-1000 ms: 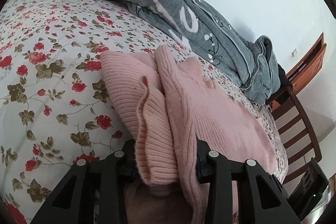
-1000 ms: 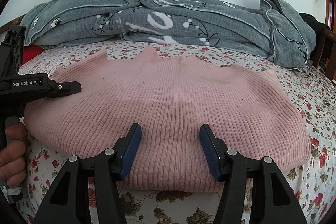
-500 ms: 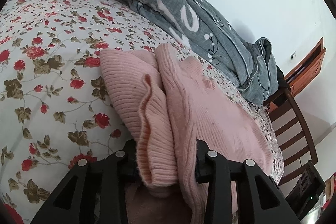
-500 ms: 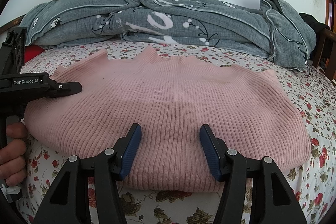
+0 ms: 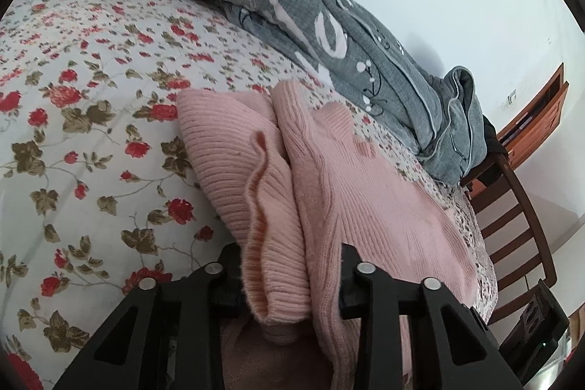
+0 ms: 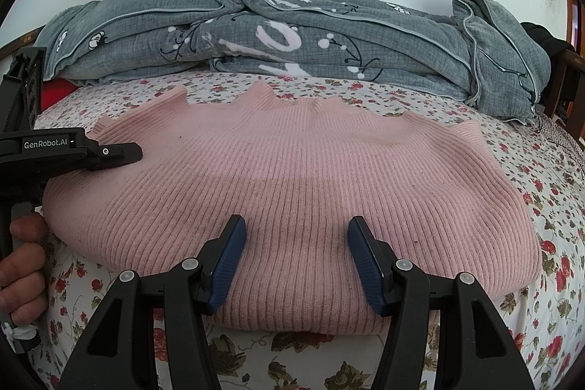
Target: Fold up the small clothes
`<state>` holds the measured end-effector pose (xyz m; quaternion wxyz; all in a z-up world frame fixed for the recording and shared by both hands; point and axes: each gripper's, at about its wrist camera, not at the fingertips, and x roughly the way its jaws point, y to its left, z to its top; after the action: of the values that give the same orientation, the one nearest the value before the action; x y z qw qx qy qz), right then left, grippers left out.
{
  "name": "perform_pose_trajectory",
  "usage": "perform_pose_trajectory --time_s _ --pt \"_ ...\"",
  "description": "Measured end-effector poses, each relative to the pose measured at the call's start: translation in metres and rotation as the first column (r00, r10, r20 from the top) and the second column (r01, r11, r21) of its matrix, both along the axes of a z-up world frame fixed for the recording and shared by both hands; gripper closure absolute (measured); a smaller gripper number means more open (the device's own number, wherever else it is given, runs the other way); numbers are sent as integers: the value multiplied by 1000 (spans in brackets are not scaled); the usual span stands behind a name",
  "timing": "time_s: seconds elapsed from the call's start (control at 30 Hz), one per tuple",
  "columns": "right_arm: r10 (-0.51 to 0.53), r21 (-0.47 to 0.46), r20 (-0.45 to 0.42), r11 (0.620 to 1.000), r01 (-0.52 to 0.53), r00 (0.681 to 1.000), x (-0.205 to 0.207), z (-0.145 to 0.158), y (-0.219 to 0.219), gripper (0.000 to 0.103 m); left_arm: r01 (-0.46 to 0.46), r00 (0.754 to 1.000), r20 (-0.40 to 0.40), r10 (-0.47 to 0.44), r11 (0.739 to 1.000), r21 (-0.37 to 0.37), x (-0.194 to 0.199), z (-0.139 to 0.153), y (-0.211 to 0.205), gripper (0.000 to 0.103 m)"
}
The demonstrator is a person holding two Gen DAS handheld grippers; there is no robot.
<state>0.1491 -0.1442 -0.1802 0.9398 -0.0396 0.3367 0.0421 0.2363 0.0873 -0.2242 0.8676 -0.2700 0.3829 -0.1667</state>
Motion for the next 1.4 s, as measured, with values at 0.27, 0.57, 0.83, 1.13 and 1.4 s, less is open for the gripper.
perform_pose_trajectory --time_s 0.27,0.57,0.83,1.13,1.4 --pt "0 2 0 1000 0 1000 0 0 1 45 1 1000 -5 -1 999 -46 2 3 6 76" --pt "2 11 8 1000 -3 1000 0 4 1 45 -1 999 -41 0 1000 -31 3 14 5 78" --pt "25 -23 55 999 -24 998 -5 22 -16 44 3 998 -56 -2 1000 15 10 49 -9 79" --pt "-198 125 83 974 187 977 -5 50 -127 42 -3 986 -165 30 987 159 28 102 -60 79" --pt "-338 180 61 929 323 939 -21 51 -200 42 44 977 -209 28 943 331 36 135 -157 79"
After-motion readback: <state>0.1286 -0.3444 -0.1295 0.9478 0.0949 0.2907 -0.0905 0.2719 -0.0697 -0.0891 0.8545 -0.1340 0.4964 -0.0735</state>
